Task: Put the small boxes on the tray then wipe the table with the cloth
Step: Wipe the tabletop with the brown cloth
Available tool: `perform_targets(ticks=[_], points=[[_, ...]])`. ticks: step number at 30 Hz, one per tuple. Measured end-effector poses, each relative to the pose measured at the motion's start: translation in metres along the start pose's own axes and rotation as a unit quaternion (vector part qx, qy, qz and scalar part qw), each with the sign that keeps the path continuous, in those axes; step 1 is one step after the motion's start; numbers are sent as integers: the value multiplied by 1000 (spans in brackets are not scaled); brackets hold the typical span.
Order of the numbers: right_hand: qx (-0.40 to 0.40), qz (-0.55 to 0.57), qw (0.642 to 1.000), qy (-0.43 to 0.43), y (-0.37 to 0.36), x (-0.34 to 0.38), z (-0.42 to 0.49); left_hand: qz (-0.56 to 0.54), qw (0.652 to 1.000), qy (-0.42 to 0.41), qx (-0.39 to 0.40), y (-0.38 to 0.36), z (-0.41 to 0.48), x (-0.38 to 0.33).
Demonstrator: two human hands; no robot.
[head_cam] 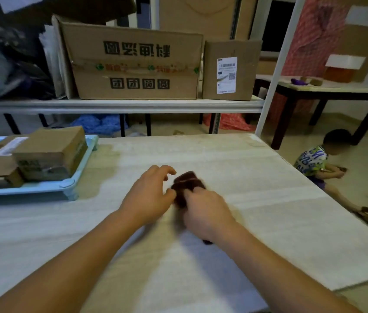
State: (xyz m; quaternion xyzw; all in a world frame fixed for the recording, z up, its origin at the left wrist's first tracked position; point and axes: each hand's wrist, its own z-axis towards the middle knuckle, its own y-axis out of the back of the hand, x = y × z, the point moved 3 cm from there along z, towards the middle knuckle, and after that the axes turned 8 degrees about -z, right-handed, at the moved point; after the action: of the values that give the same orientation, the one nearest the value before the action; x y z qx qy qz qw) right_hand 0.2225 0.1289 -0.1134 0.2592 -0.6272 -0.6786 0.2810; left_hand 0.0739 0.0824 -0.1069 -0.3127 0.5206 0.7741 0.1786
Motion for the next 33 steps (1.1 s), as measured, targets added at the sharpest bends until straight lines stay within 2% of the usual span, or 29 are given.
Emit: perform_targets(ticks=[2,4,9,11,15,18,20,22,24,27,29,31,33], points=[[29,34,993,107,2,53,-19,-12,998,12,-55,15,-5,10],[26,31,990,132,7,59,-19,-14,996,23,-83,28,-8,21],[-84,-15,996,-31,23,-13,41,-6,997,32,-74,34,-9,30],[-90,-33,992,-84,22,-35,66,6,998,39,-58,30,-8,31],[-6,-13,993,-116,0,-46,87,37,997,52,-32,29,-8,38],[16,27,994,-104,-1,-22,87,38,997,62,-29,34,-7,46],[43,76,995,-47,4,11,78,34,997,61,-36,39,-6,52],[101,114,988,27,7,42,64,25,996,66,-48,45,-4,56],[103,143,984,40,11,47,63,18,995,74,-63,52,-3,62],[-40,186,978,-88,32,3,95,9,995,70,-73,58,-5,66],[-117,165,963,-178,44,-33,120,5,995,64,-78,60,-8,68],[-108,112,965,-212,39,-57,146,-2,994,67,-86,60,-11,71],[-21,67,977,-203,15,-57,168,-16,992,76,-100,61,-15,77]])
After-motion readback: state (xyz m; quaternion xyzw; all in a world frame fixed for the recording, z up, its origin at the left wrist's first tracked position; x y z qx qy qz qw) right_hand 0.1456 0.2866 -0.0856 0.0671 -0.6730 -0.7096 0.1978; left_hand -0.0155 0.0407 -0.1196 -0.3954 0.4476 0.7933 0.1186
